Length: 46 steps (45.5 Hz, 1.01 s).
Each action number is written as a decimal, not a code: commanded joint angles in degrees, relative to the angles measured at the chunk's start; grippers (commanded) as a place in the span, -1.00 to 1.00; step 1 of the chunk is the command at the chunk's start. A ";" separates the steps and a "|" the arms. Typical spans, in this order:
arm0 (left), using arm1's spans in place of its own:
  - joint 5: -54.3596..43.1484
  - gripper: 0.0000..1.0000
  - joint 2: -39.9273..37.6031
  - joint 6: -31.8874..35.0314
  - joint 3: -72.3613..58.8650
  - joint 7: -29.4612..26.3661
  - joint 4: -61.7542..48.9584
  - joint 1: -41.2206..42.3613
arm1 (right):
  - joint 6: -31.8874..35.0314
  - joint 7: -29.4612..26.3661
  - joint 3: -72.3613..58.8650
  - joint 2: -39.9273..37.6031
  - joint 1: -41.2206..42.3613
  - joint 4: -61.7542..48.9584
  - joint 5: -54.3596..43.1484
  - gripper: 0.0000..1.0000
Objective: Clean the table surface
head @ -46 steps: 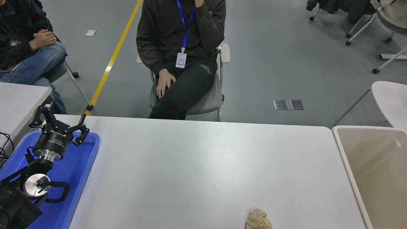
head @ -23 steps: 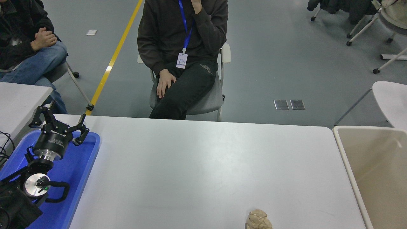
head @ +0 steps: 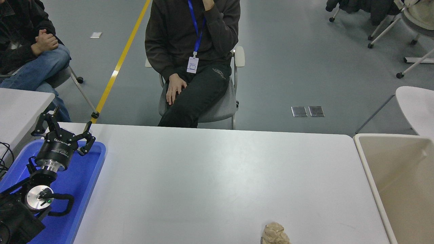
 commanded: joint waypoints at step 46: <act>0.00 1.00 0.00 0.00 0.00 0.00 0.00 0.00 | -15.70 3.29 29.20 1.31 -20.38 51.44 -3.08 0.97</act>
